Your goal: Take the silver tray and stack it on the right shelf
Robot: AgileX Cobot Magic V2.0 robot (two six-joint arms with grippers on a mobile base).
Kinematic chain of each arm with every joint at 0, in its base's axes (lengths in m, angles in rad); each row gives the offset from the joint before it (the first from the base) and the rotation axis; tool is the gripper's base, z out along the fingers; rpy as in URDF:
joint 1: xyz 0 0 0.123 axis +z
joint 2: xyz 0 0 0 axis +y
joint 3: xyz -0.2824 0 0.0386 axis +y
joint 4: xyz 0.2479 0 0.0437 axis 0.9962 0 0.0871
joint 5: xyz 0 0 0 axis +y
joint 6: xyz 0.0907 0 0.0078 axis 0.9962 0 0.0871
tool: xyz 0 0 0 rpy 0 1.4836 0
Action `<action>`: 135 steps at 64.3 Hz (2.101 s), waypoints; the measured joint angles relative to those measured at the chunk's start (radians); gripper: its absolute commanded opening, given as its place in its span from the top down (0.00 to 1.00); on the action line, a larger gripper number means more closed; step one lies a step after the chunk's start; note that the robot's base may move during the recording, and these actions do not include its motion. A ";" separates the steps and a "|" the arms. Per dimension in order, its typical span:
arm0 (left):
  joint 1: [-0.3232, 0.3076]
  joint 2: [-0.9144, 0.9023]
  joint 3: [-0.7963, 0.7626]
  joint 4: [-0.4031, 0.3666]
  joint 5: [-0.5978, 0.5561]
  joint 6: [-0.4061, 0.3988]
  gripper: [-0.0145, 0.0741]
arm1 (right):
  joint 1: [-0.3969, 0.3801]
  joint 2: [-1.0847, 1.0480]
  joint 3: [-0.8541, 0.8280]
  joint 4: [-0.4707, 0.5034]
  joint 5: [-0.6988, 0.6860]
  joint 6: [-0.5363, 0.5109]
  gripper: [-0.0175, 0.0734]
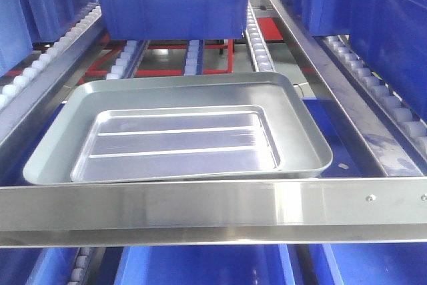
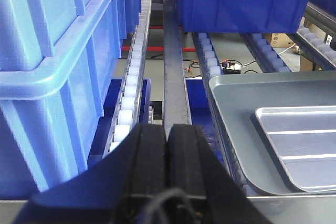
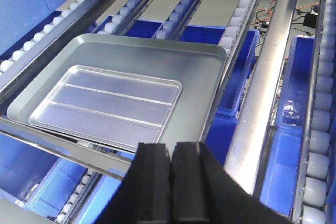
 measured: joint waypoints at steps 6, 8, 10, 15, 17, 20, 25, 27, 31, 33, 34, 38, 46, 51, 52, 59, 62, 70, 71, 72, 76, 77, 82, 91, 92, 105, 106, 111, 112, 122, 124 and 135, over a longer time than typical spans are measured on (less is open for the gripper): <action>0.000 0.000 0.000 0.000 0.000 0.000 0.93 | 0.000 0.000 0.000 0.000 0.000 0.000 0.75; 0.000 0.000 0.000 0.000 0.000 0.000 0.93 | 0.000 0.000 0.000 0.000 0.000 0.000 0.75; 0.000 0.000 0.000 0.000 0.000 0.000 0.93 | 0.000 0.000 0.000 0.000 0.000 0.000 0.75; 0.000 0.000 0.000 0.000 0.000 0.000 0.93 | 0.000 0.000 0.000 0.000 0.000 0.000 0.75; 0.000 0.000 0.000 0.000 0.000 0.000 0.93 | 0.000 0.000 0.000 0.000 -0.002 0.000 0.75; 0.000 0.000 0.000 0.000 0.000 0.000 0.93 | 0.000 0.000 0.000 -0.004 -0.004 -0.005 0.75; 0.000 0.000 0.000 0.000 0.000 0.000 0.93 | -0.025 0.000 0.000 -0.006 -0.008 -0.017 0.75; 0.000 0.000 0.000 0.000 0.000 0.000 0.93 | -0.043 0.000 0.000 -0.006 -0.008 -0.024 0.75; 0.000 0.000 0.000 0.000 0.000 0.000 0.93 | -0.092 -0.012 0.000 -0.006 -0.003 -0.046 0.75; 0.000 0.000 0.000 0.000 0.000 0.000 0.93 | -0.121 -0.023 0.002 -0.006 0.002 -0.054 0.75; 0.000 0.000 0.000 0.000 0.000 0.000 0.93 | -0.133 -0.032 0.003 -0.006 0.007 -0.056 0.75; 0.000 0.000 0.000 0.000 0.000 0.000 0.93 | -0.200 -0.068 0.020 -0.004 0.016 -0.070 0.75; 0.000 0.000 0.000 0.000 0.000 0.000 0.93 | -0.325 -0.190 0.084 0.036 0.016 -0.112 0.75; 0.000 0.000 0.000 0.000 0.000 0.000 0.93 | -0.382 -0.266 0.142 0.054 0.005 -0.125 0.75; 0.000 0.000 0.000 0.000 0.000 0.000 0.92 | -0.395 -0.287 0.160 0.054 0.003 -0.130 0.75; 0.000 0.000 0.000 0.000 0.000 0.000 0.93 | -0.449 -0.384 0.260 0.061 -0.013 -0.134 0.75; 0.000 0.000 0.000 0.000 0.000 0.000 0.93 | -0.463 -0.421 0.297 0.065 -0.025 -0.136 0.75; 0.000 0.000 0.000 0.000 0.000 0.001 0.93 | -0.479 -0.439 0.364 0.076 -0.078 -0.136 0.75; 0.000 0.000 0.000 0.000 0.000 0.001 0.93 | -0.479 -0.439 0.366 0.076 -0.088 -0.136 0.75; 0.000 0.000 0.000 0.000 0.000 0.001 0.93 | -0.479 -0.440 0.368 0.078 -0.095 -0.136 0.75; 0.000 0.000 0.000 0.000 0.000 0.001 0.93 | -0.479 -0.442 0.370 0.079 -0.121 -0.136 0.75; 0.000 0.000 0.000 0.000 0.000 0.001 0.93 | -0.479 -0.442 0.370 0.080 -0.128 -0.136 0.75; 0.000 0.000 0.000 0.000 0.000 0.001 0.93 | -0.479 -0.442 0.370 0.080 -0.139 -0.136 0.75; 0.000 0.000 0.000 0.000 0.000 0.001 0.93 | -0.479 -0.442 0.370 0.082 -0.148 -0.136 0.75; 0.000 0.000 0.000 0.000 0.000 0.001 0.93 | -0.479 -0.442 0.370 0.082 -0.148 -0.136 0.75; 0.000 0.000 0.002 0.000 0.000 0.001 0.93 | -0.479 -0.442 0.370 0.082 -0.150 -0.136 0.75; 0.000 0.000 0.002 0.000 0.000 0.001 0.93 | -0.479 -0.442 0.370 0.082 -0.150 -0.136 0.75; 0.000 0.000 0.002 0.000 0.000 0.001 0.93 | -0.479 -0.442 0.370 0.082 -0.150 -0.136 0.75; 0.000 0.000 0.002 0.000 0.000 0.001 0.93 | -0.479 -0.442 0.370 0.082 -0.150 -0.136 0.75; 0.000 0.000 0.002 0.000 0.000 0.001 0.93 | -0.479 -0.442 0.370 0.082 -0.150 -0.136 0.75; 0.000 0.000 0.002 0.000 0.000 0.001 0.93 | -0.479 -0.442 0.370 0.082 -0.150 -0.136 0.75; 0.000 0.000 0.002 0.000 0.000 0.001 0.93 | -0.479 -0.442 0.370 0.082 -0.150 -0.136 0.75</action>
